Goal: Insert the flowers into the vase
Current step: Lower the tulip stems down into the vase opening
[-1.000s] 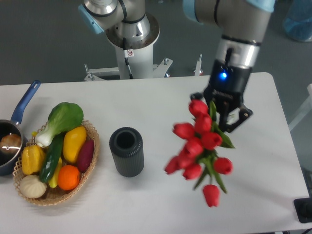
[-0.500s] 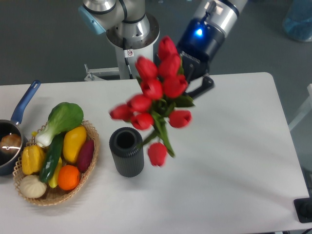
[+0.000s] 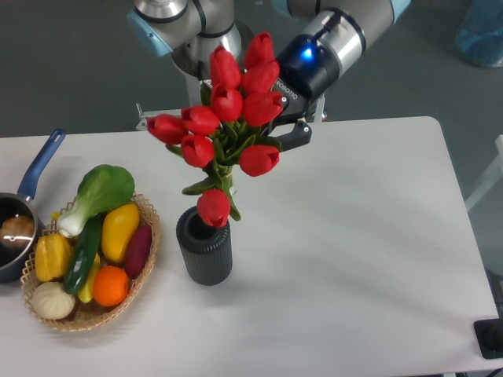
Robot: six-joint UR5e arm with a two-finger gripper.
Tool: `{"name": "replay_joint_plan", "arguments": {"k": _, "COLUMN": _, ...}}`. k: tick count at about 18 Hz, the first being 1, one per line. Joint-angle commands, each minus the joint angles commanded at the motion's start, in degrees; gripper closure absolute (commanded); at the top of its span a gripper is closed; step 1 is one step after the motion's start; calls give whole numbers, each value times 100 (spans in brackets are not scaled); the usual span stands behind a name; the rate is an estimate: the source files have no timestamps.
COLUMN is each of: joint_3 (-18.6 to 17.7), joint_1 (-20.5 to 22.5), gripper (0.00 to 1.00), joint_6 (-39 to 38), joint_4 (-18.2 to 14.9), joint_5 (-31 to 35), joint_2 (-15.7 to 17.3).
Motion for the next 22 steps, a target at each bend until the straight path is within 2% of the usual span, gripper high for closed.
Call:
{"name": "replay_joint_plan", "arguments": {"k": 4, "joint_3": -308, "joint_1": -141, "gripper": 99, "joint_6": 809, "joint_4": 0, "joint_5": -219, "joint_2": -272}}
{"name": "replay_joint_plan", "arguments": {"k": 12, "joint_3": -458, "joint_1": -176, "gripper": 99, "joint_6": 819, "joint_4": 0, "joint_5": -343, "joint_2": -238}}
{"name": "replay_joint_plan", "arguments": {"k": 22, "joint_3": -633, "joint_1": -185, "gripper": 99, "joint_6": 1170, "joint_4": 0, "joint_5": -317, "joint_2": -422}}
